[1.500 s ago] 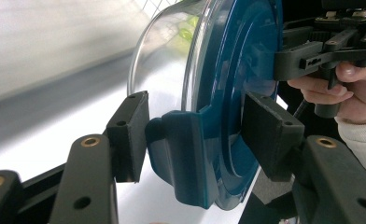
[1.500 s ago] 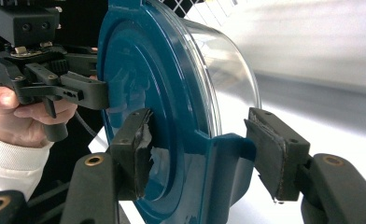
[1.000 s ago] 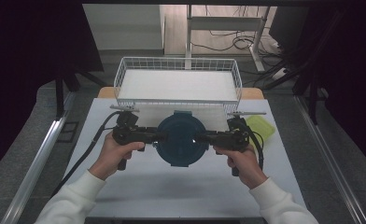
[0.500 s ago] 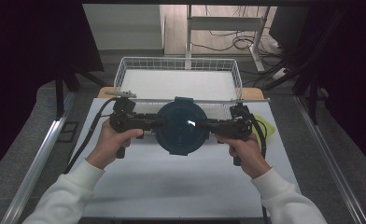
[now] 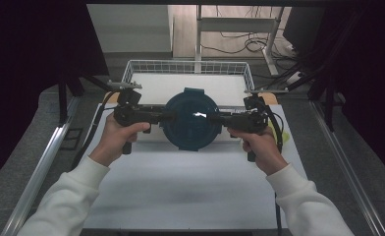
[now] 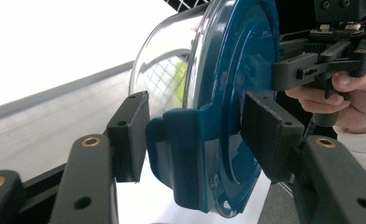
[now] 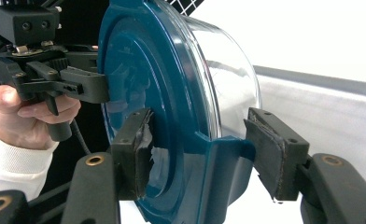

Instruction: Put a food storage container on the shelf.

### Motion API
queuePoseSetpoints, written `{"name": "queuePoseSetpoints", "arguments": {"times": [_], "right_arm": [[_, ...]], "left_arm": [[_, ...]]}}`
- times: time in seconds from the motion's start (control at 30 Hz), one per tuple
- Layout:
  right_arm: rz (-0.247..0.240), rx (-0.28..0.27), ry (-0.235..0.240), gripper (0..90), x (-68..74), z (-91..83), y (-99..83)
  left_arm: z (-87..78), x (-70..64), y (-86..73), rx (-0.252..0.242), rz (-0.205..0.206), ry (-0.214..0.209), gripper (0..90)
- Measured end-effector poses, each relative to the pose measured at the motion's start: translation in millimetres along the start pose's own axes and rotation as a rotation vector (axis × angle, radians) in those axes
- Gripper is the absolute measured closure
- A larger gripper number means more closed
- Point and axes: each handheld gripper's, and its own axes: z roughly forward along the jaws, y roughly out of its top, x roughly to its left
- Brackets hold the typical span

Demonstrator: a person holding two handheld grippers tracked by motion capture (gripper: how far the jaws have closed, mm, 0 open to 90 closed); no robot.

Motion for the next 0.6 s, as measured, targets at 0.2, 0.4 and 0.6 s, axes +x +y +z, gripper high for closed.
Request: {"name": "queuePoseSetpoints", "arguments": {"times": [0.2,0.4,0.6], "right_arm": [[-0.001,-0.006,0.003,42.2,-1.1,0.4,12.7],[-0.005,-0.004,-0.005,42.2,-2.6,1.9,25.0],[-0.012,-0.002,-0.008,42.2,-5.9,3.7,42.5]], "left_arm": [[-1.0,2.4,10.6,-0.018,-0.005,0.003,43.4],[-0.3,9.0,21.5,-0.026,-0.001,-0.002,43.3],[-0.1,15.3,36.7,-0.037,0.004,-0.003,43.3]]}}
